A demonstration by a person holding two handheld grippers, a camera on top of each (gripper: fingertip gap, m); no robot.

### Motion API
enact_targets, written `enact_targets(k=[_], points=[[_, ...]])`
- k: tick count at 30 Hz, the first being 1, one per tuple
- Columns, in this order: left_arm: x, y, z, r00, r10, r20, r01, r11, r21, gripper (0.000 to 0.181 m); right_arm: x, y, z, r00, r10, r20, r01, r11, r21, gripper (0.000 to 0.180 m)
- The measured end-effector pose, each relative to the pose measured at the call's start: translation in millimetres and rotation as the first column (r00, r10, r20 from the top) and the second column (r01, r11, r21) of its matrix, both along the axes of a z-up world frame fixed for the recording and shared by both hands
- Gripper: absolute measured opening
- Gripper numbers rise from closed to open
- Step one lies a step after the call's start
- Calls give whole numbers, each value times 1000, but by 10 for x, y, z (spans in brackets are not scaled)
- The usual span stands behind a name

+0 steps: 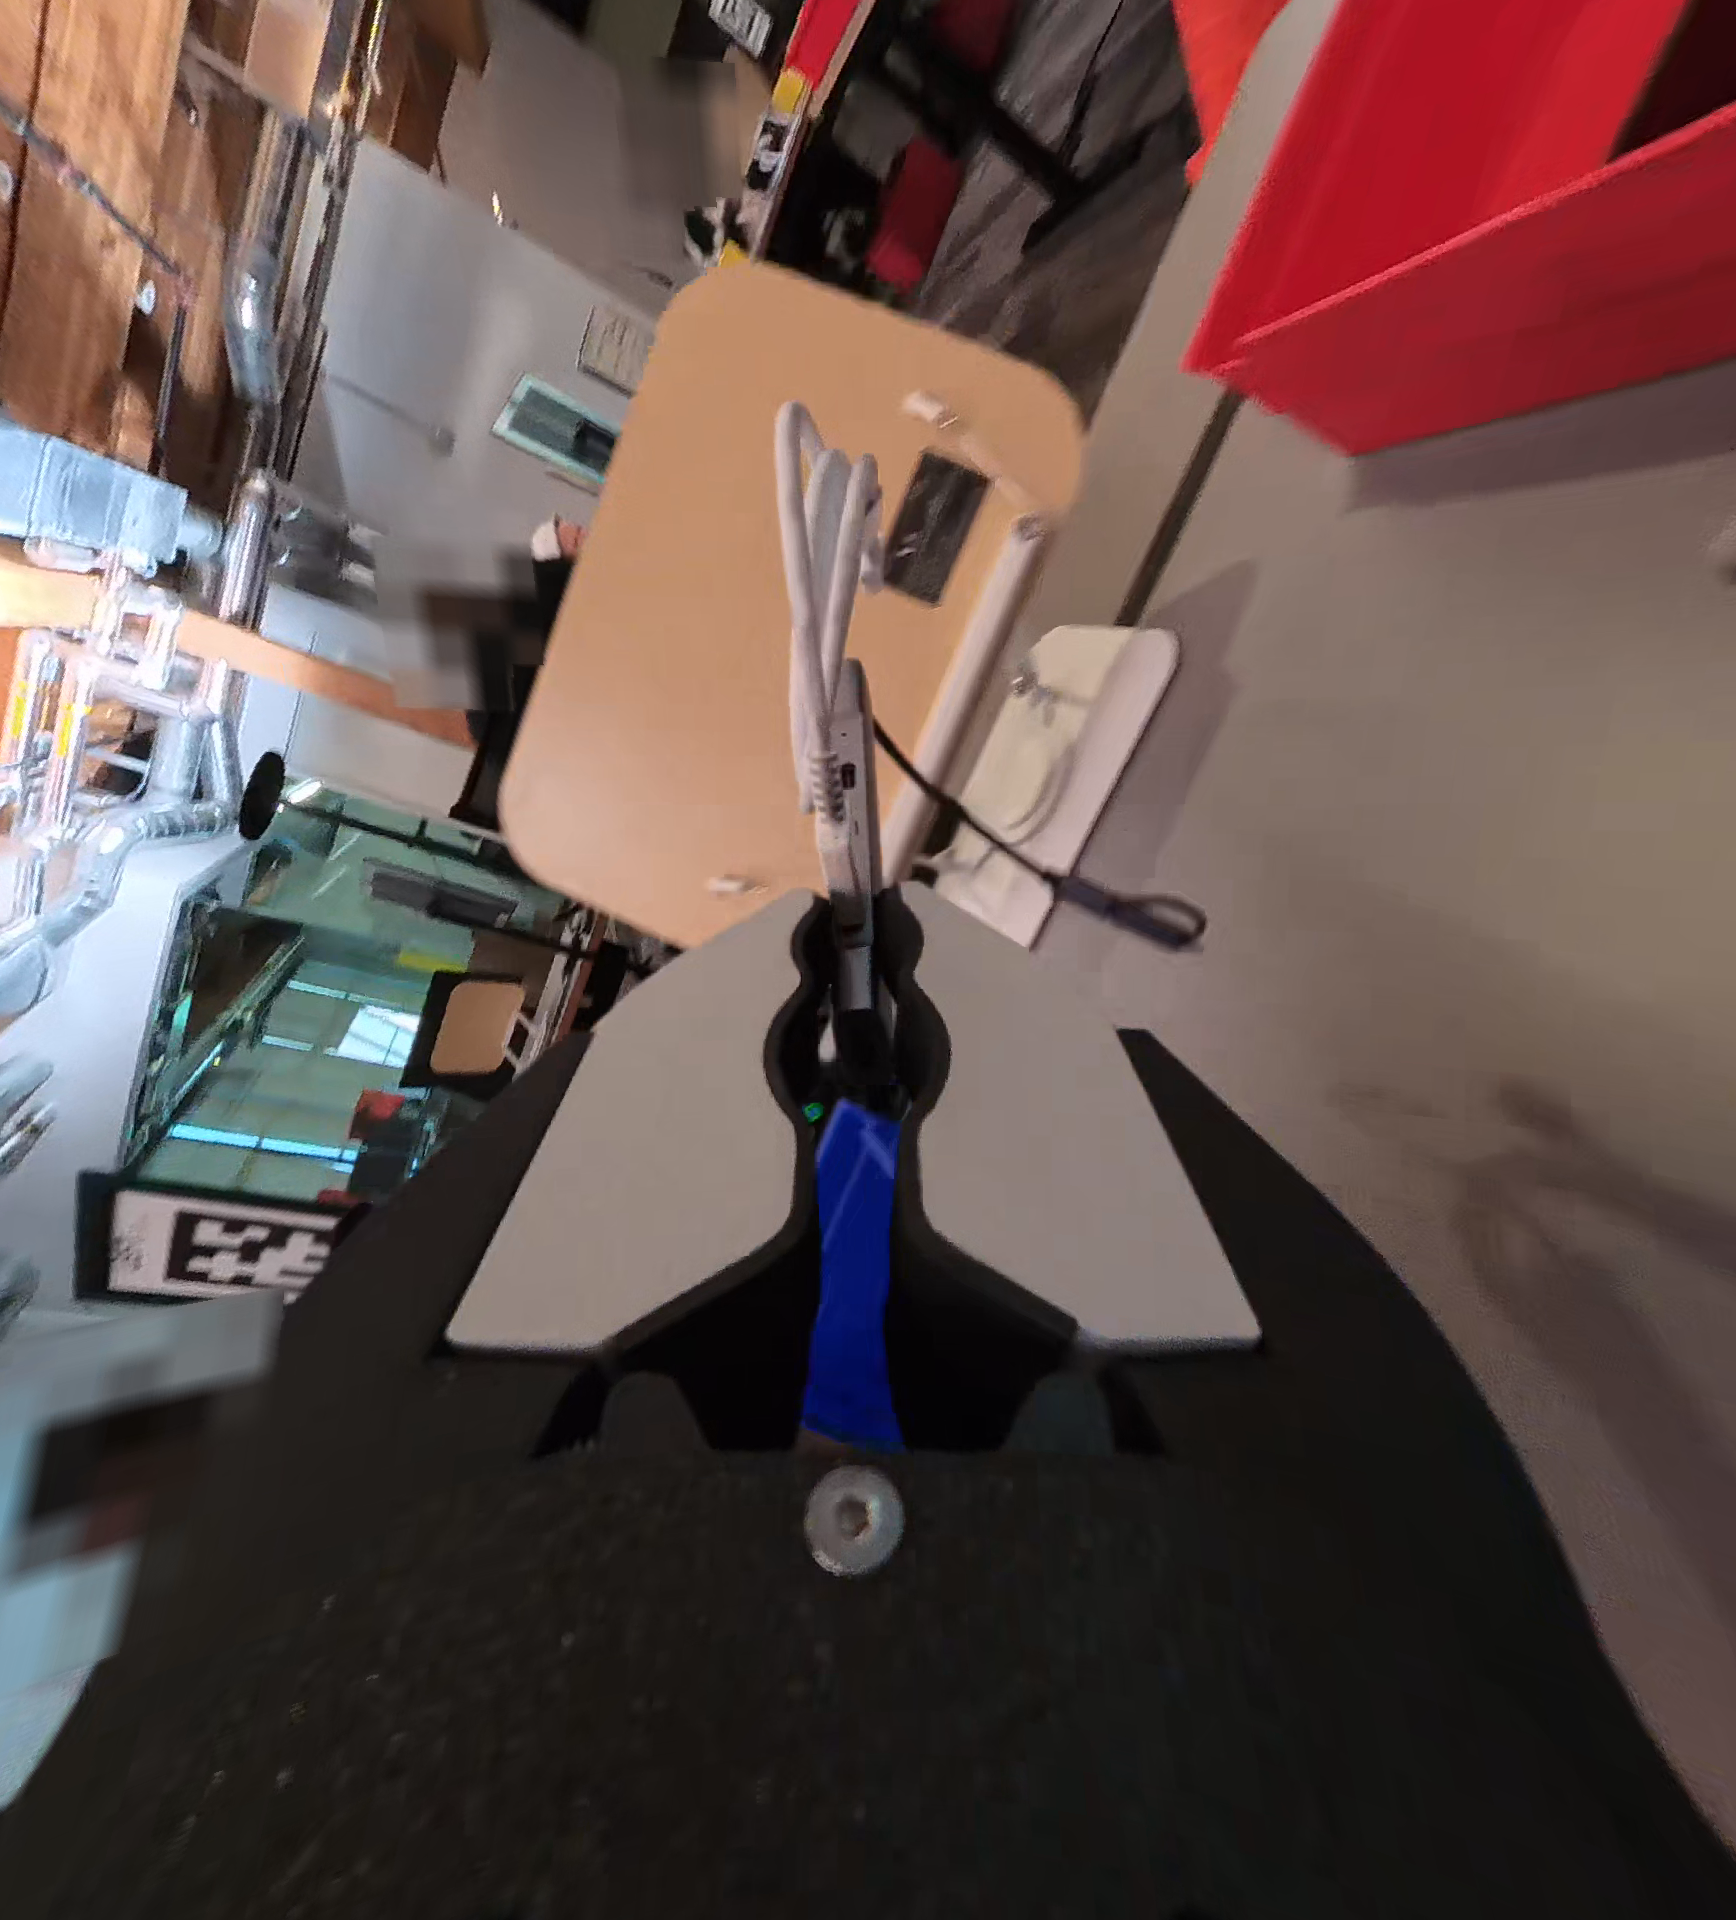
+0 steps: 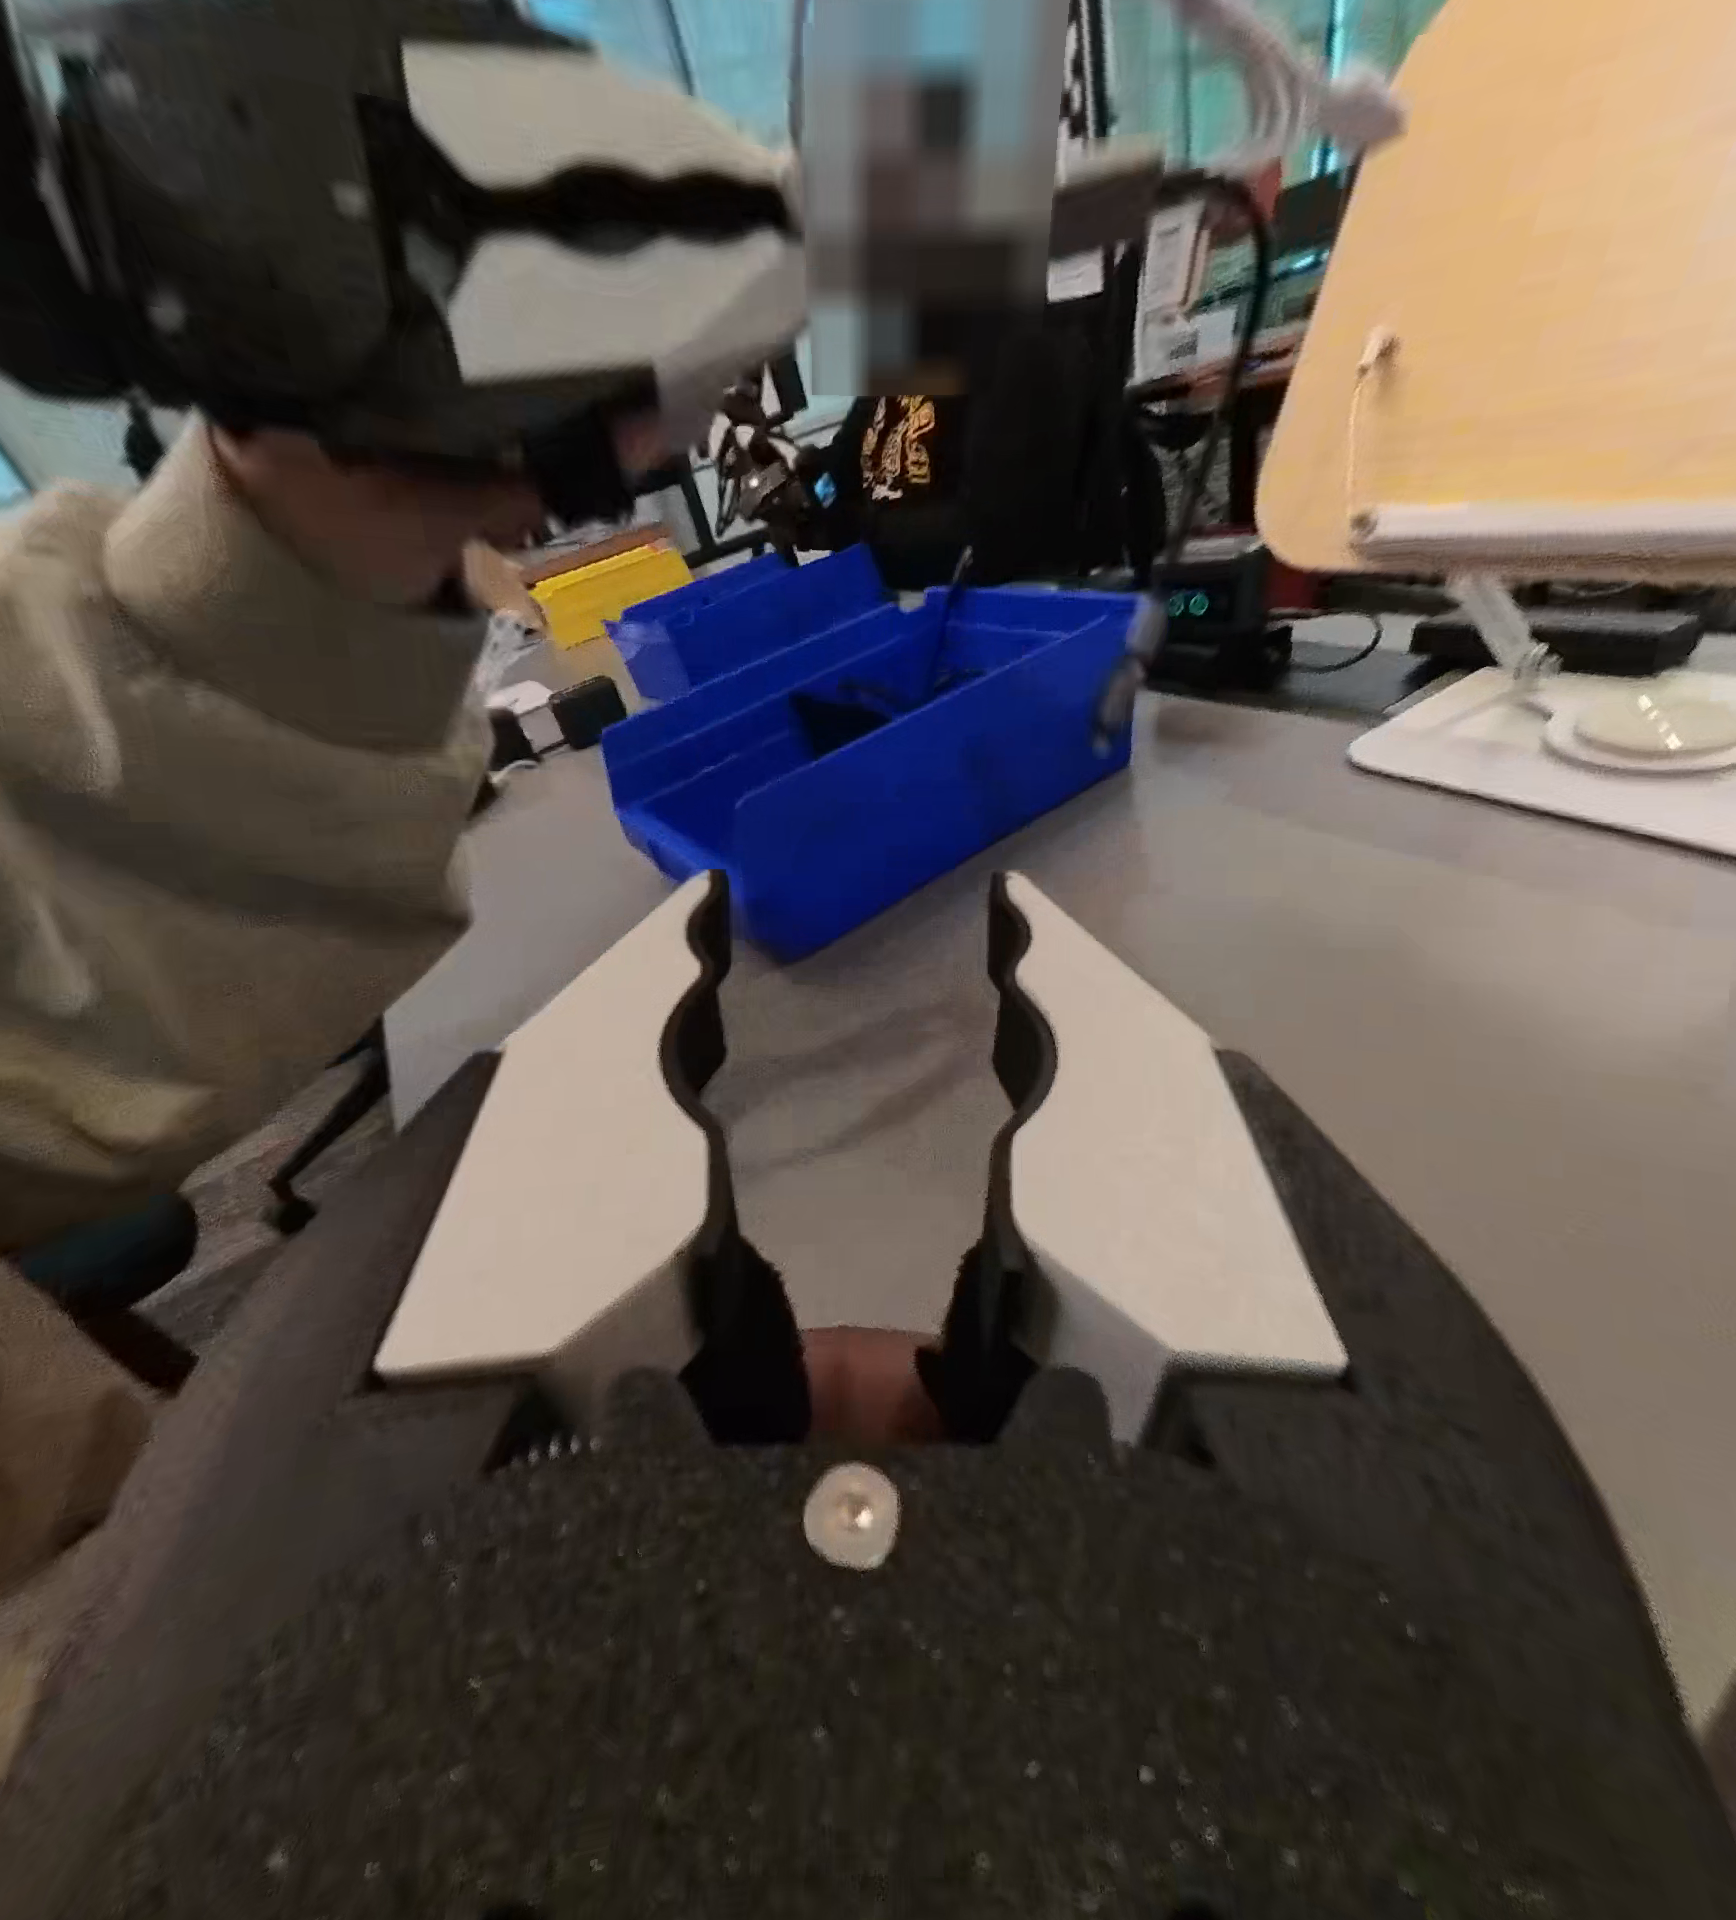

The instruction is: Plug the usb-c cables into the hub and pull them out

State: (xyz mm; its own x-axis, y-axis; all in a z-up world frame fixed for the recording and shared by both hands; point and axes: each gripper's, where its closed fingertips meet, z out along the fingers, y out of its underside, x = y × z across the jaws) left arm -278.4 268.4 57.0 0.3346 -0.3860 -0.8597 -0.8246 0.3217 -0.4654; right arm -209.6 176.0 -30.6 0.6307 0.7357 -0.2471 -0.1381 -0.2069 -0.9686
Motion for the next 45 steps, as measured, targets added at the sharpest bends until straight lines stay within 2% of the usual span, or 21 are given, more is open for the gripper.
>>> enact_targets(k=[3, 6, 8, 12, 14, 15, 18, 20, 21, 23, 24, 25, 30, 32, 34, 39, 42, 45], points=[[278, -230, -389, 998, -58, 14, 58, 998, -5, 8, -31, 175, 203, 999, -45, -5, 45, 999, 29, 49], [422, -402, -678, 997, -71, 14, 71, 997, -17, 8, -38, 268, 196, 998, -56, -24, 56, 998, 7, 47], [464, -485, -813, 997, -67, 36, 69, 997, -42, 8, -15, 257, 167, 998, -60, -31, 60, 998, 28, 40], [459, -613, -963, 996, -66, 60, 68, 997, -46, 8, 83, 255, 58, 993, -114, -2, 113, 987, 111, 41], [431, -677, -967, 994, -76, 76, 78, 997, -22, 8, 111, 224, -55, 996, -43, -80, 47, 998, 49, 40], [424, -720, -953, 991, -87, 101, 89, 996, -19, 8, 113, 208, -146, 988, 15, -153, -20, 999, -28, 41], [498, -936, -909, 964, -186, 191, 194, 981, -21, 8, 72, 166, -273, 906, 134, -402, -233, 950, -208, 43], [559, -1060, -887, 945, -239, 224, 246, 969, -2, 8, 10, 57, -74, 750, 228, -621, -423, 887, -186, 49], [589, -1110, -885, 936, -264, 232, 270, 963, 7, 8, 12, 54, 5, 669, 227, -708, -480, 859, -179, 53], [655, -1205, -909, 919, -315, 238, 324, 946, 4, 8, -9, 59, 47, 598, 222, -770, -524, 836, -166, 52], [674, -1226, -927, 916, -323, 237, 333, 943, 0, 8, -16, 52, 60, 582, 221, -782, -527, 836, -156, 42], [680, -1229, -941, 918, -319, 235, 328, 945, -2, 8, -16, 30, 79, 567, 229, -791, -531, 836, -139, 23], [650, -1190, -963, 889, -311, 335, 336, 942, -17, 12, -19, 55, 1, 536, 165, -828, -552, 811, -195, 22], [605, -1150, -958, 872, -293, 392, 324, 946, -13, 30, -35, 61, -14, 541, 150, -828, -550, 808, -213, 22], [606, -1143, -1043, 867, -286, 409, 344, 936, -74, 35, -23, 46, 35, 502, 145, -852, -572, 796, -201, 22], [634, -1252, -1052, 815, -343, 466, 436, 894, -103, 29, -122, -49, 62, 509, 192, -839, -620, 758, -203, 22], [620, -1270, -1014, 790, -374, 486, 467, 881, -81, 12, -174, -104, 70, 450, 205, -869, -690, 697, -193, 22], [589, -1284, -981, 775, -398, 491, 483, 874, -53, 9, -234, -130, 22, 457, 208, -865, -705, 678, -209, 22]])
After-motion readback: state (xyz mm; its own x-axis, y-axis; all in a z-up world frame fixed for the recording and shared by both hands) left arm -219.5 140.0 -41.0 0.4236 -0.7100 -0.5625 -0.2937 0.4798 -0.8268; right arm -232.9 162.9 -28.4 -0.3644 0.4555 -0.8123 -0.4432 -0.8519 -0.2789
